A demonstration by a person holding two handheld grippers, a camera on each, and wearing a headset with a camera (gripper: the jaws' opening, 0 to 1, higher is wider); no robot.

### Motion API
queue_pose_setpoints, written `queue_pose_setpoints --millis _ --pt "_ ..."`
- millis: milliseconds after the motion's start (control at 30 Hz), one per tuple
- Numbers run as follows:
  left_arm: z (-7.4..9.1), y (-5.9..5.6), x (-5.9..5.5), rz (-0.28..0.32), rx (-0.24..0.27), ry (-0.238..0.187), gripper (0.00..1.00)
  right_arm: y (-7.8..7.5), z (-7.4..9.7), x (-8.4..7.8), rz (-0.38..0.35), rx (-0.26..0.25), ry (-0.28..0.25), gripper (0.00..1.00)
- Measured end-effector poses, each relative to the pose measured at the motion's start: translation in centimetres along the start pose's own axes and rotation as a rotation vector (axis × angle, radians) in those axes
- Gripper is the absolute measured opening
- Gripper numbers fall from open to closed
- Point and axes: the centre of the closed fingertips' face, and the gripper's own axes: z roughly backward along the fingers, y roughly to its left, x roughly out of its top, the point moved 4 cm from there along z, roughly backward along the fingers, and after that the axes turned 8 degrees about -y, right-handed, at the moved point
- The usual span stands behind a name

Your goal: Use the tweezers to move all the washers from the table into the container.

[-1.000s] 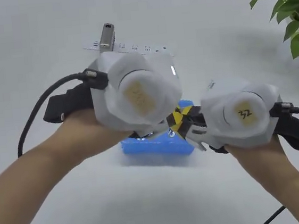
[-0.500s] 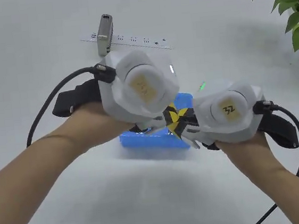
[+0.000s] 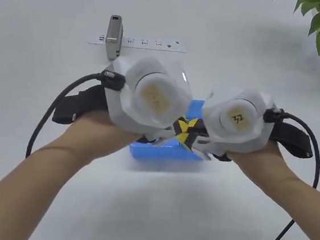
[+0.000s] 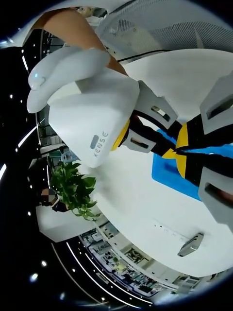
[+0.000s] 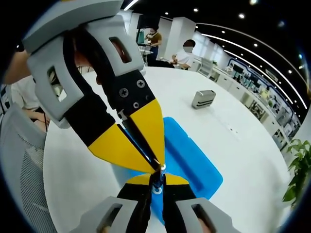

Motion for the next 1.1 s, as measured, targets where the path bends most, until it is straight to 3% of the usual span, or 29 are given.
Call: queue_pose_setpoints --millis 367,567,833,1000,1100 --pt "0.3 -0.5 0.2 -0.014 -0.022 0.032 0.0 0.3 0.1 0.0 -0.033 -0.003 -0.005 0.05" --pt "1.7 -1.3 1.0 -0.049 -0.017 0.029 0.0 1.0 1.0 0.5 -0.006 -0.026 -0.013 0.06" --pt "4.4 -2.8 3.3 -0.073 -0.008 -0.025 0.0 2.1 4.2 2.1 0.026 -0.091 -0.053 0.07" --pt "5.9 -4.4 4.8 -0.093 -0.02 -0.065 0.0 3.4 6.6 2.8 0.051 -0.129 -0.067 0.08" --pt "6.5 -5.3 5.1 -0.104 -0.03 -0.071 0.0 4.2 7.6 2.8 0.061 -0.139 -0.063 0.08"
